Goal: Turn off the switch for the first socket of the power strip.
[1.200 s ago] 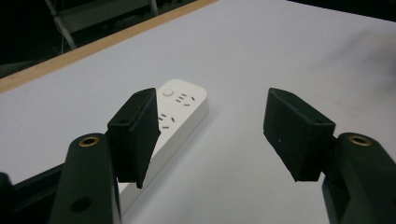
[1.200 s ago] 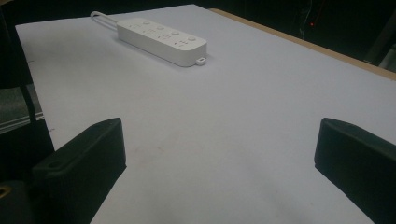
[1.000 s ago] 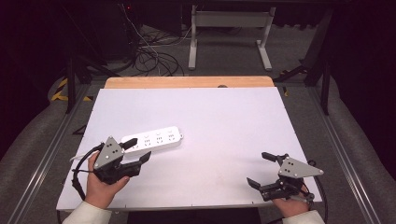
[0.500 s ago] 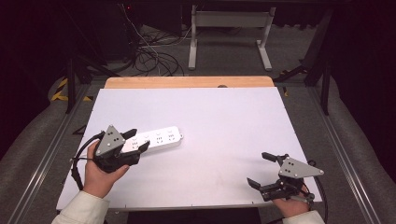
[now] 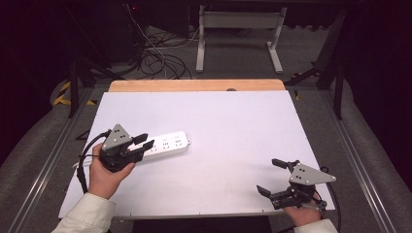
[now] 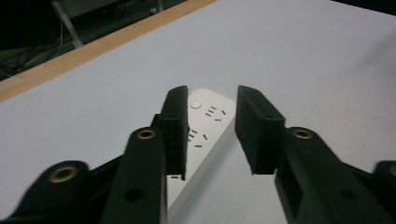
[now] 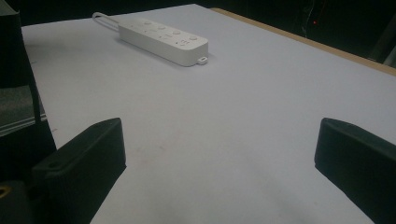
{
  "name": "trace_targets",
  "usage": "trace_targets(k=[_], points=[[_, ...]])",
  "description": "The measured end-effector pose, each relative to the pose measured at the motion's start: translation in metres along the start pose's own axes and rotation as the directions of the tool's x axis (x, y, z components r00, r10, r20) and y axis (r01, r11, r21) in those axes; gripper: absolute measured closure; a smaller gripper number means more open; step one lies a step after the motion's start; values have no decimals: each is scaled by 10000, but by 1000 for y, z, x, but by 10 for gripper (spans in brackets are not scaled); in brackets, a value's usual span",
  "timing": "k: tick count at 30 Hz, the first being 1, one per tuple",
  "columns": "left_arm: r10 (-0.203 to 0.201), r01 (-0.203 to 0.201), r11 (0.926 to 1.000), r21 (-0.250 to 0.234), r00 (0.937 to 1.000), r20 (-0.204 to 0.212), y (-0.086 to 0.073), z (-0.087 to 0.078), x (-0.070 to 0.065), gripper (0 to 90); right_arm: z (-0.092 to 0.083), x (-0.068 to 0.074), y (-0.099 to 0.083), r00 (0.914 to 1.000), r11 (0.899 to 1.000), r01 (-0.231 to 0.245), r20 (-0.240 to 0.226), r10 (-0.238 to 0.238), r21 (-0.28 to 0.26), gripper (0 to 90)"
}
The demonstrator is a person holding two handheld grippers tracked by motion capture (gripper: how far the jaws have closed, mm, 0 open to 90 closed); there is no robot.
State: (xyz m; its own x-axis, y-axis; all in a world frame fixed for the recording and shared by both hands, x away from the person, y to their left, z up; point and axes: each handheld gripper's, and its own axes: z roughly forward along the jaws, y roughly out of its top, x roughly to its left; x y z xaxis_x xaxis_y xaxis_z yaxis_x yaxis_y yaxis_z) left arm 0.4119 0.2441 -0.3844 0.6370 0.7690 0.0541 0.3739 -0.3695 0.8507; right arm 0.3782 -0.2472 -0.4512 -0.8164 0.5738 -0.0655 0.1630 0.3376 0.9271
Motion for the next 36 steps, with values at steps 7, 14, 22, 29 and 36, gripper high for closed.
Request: trace_targets(k=[7, 14, 22, 29, 36], points=[[-333, 339, 9980, 539, 9994, -113, 4, 6, 12, 898, 0, 0, 0, 10000, 10000, -27, -38, 27, -13, 23], [-418, 449, 9916, 1211, 9987, -279, 8, 18, 23, 900, 0, -1, 0, 10000, 10000, -51, -45, 51, 25, 23], [-796, 901, 9761, 1977, 9950, -605, 7, 34, 40, 900, 0, -1, -1, 9999, 10000, -67, -85, 67, 22, 23], [-1216, 1420, 9535, 2660, 9883, -916, 3, 44, 51, 900, 0, 0, -1, 10000, 10000, -4, -66, 4, 37, 22], [-1303, 1652, 9310, 3254, 9834, -1264, -1, 54, 59, 900, 0, 0, -1, 10000, 10000, 18, -60, -18, 76, 21]])
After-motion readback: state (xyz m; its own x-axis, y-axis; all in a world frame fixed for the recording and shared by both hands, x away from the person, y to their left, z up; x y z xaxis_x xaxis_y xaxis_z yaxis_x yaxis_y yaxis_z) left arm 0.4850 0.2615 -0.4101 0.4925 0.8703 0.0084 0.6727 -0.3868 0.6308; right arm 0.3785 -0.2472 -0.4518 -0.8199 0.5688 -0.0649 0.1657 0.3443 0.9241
